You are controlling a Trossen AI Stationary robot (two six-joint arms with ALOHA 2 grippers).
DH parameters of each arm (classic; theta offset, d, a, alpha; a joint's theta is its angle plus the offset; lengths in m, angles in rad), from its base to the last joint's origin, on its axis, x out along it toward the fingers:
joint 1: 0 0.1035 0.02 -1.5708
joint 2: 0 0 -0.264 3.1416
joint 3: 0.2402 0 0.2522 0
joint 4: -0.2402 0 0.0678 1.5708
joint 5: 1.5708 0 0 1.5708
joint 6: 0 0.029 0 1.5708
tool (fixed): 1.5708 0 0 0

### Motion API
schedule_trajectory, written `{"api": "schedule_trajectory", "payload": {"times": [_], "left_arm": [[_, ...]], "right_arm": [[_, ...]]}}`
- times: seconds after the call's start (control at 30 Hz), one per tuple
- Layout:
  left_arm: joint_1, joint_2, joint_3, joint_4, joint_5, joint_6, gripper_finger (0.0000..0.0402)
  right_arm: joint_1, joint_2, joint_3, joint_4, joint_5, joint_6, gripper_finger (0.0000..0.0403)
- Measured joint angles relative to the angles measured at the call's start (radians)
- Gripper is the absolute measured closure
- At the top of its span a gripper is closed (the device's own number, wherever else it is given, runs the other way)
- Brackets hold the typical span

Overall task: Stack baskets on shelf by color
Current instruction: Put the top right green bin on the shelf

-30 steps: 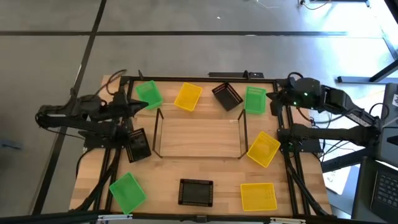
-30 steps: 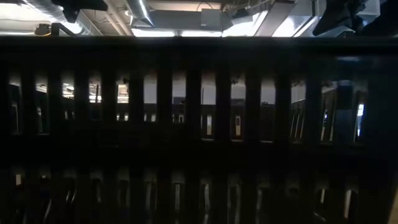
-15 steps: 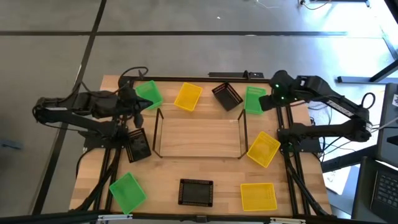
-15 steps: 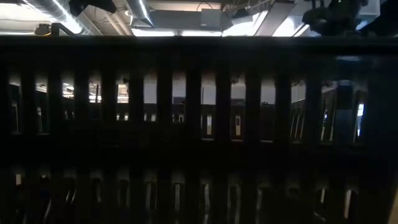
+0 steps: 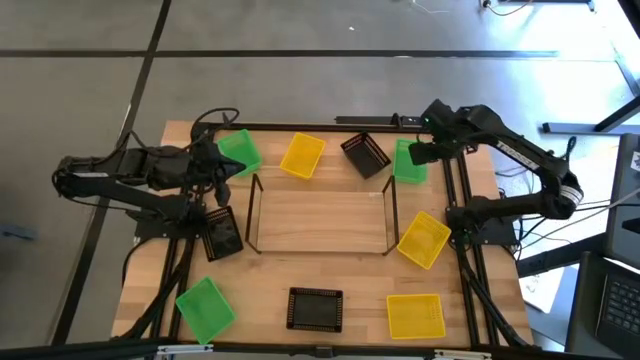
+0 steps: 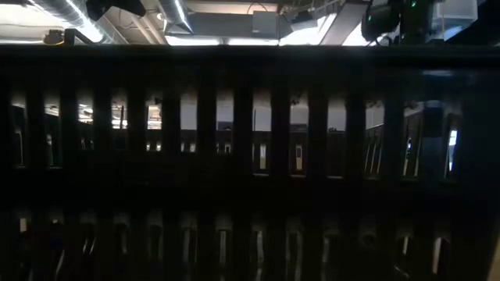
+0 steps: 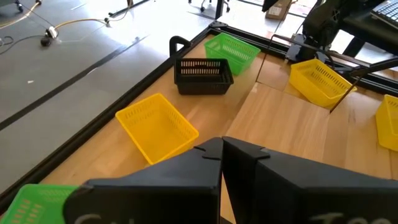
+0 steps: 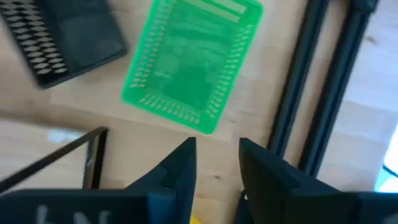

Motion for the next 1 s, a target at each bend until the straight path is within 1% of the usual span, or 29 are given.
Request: {"api": "schedule_trajectory", "payload": {"times": [0.13, 0.3, 0.47, 0.7, 0.83, 1.0], "left_arm": [[0.000, 0.000, 0.000, 0.000, 0.000, 0.000, 0.0401], [0.000, 0.000, 0.000, 0.000, 0.002, -0.001, 0.0401], [0.000, 0.000, 0.000, 0.001, 0.047, 0.000, 0.0401], [0.000, 0.000, 0.000, 0.001, 0.051, 0.001, 0.0401], [-0.001, 0.000, 0.000, 0.001, 0.052, 0.001, 0.0401], [-0.001, 0.000, 0.000, 0.001, 0.052, 0.001, 0.0401]], "right_arm": [[-0.076, 0.062, -0.001, 0.028, -0.030, -0.031, 0.0277], [-0.143, 0.146, -0.001, 0.084, -0.096, -0.052, 0.0276], [-0.178, 0.246, -0.002, 0.084, -0.089, -0.053, 0.0276], [-0.215, 0.361, -0.002, 0.098, -0.063, -0.052, 0.0276], [-0.236, 0.408, -0.002, 0.098, -0.025, -0.050, 0.0276], [-0.256, 0.442, -0.002, 0.153, -0.024, -0.073, 0.0276]]}}
